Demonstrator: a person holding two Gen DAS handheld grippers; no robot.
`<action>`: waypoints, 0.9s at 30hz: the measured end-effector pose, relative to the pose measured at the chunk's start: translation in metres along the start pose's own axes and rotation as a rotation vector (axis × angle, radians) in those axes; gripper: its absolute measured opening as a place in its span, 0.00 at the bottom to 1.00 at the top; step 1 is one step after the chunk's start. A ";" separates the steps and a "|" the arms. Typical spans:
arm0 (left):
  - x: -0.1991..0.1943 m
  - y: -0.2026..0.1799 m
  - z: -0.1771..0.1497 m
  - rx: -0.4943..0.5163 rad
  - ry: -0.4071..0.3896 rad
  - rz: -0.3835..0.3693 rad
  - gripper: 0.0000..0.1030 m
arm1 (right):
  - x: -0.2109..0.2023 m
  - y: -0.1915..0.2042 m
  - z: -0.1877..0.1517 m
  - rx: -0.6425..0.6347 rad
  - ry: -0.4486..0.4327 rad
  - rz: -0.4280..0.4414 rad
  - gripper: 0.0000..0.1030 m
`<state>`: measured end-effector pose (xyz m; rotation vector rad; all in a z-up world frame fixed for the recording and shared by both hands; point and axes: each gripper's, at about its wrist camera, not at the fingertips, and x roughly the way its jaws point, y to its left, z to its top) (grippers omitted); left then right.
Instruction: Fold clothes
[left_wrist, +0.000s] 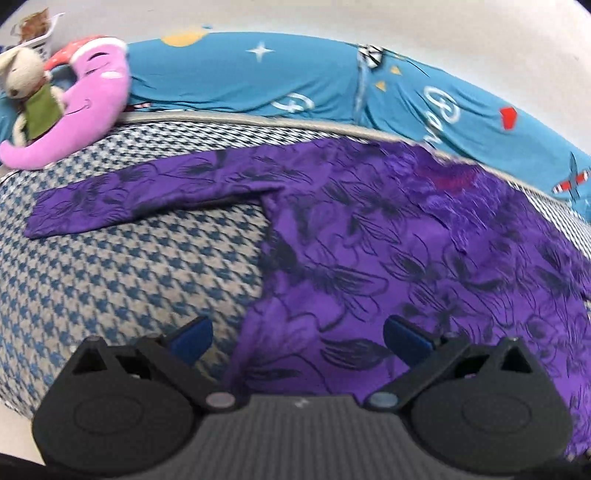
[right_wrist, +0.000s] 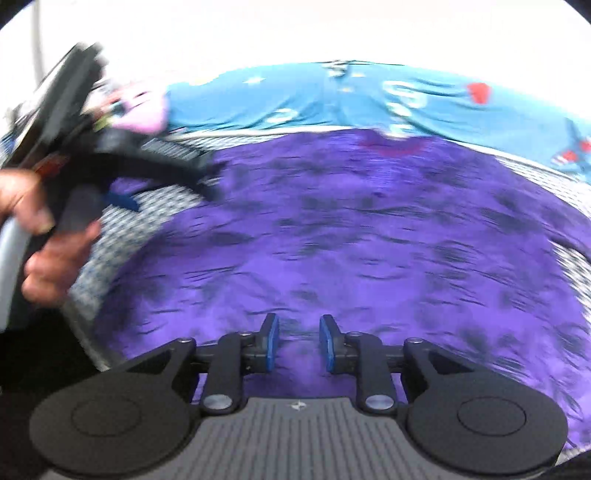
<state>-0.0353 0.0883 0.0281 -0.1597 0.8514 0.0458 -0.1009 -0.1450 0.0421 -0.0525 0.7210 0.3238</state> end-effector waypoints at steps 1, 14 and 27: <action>0.001 -0.003 -0.001 0.007 0.004 -0.005 1.00 | -0.001 -0.009 0.001 0.031 0.003 -0.033 0.29; 0.018 -0.033 -0.010 0.059 0.046 -0.029 1.00 | -0.029 -0.123 -0.004 0.355 -0.062 -0.487 0.51; 0.030 -0.047 -0.015 0.076 0.063 -0.007 1.00 | -0.016 -0.142 -0.020 0.419 -0.038 -0.522 0.16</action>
